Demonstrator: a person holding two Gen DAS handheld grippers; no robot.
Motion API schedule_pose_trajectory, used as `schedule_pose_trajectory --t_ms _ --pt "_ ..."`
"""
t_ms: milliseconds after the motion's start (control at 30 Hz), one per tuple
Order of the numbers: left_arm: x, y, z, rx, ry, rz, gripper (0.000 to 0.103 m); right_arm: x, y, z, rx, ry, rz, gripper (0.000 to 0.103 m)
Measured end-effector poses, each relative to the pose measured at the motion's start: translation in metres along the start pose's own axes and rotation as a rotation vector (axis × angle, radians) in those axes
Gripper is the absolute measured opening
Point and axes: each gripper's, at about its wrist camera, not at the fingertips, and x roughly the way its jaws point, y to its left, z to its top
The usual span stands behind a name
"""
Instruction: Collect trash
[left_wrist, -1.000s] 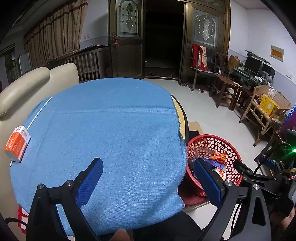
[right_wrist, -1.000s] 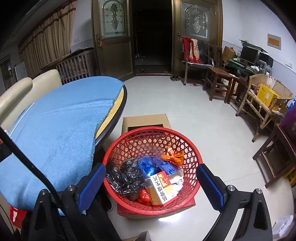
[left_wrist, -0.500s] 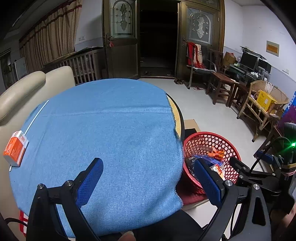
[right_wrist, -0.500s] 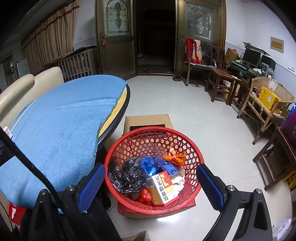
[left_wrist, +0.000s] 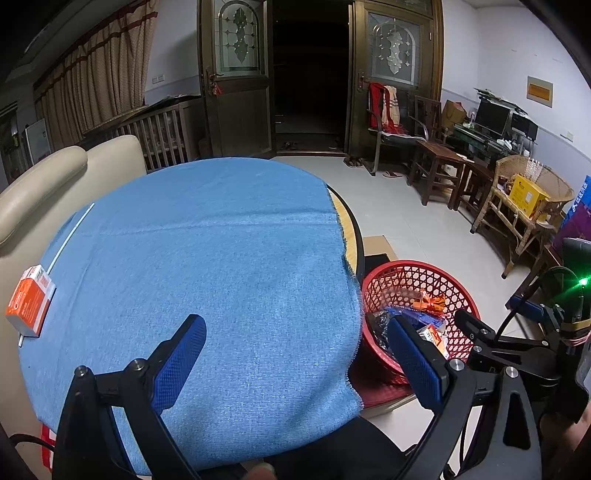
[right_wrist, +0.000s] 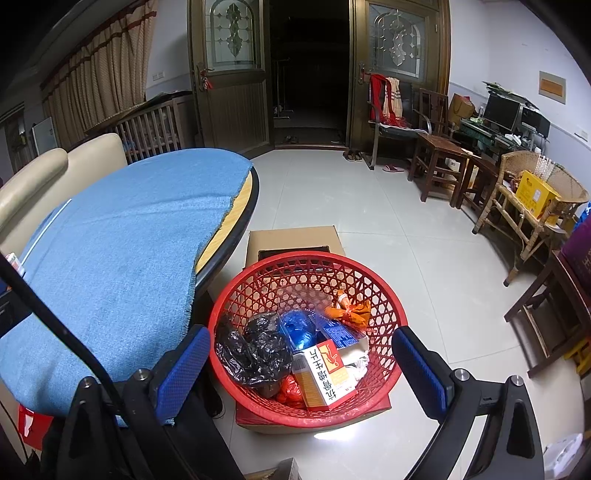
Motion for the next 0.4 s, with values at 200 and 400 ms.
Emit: schedule_pose_trajectory --t_ms 200,400 --pt "-0.0039 -0.0052 -0.0013 0.024 -0.014 -0.022 0.098 0.0014 0.0011 -0.0012 -0.002 0.005 -0.001 0.100" --pt "-0.0071 -0.0061 -0.0009 0.023 -0.026 -0.029 0.098 0.0017 0.0013 -0.0014 -0.003 0.004 -0.002 0.100"
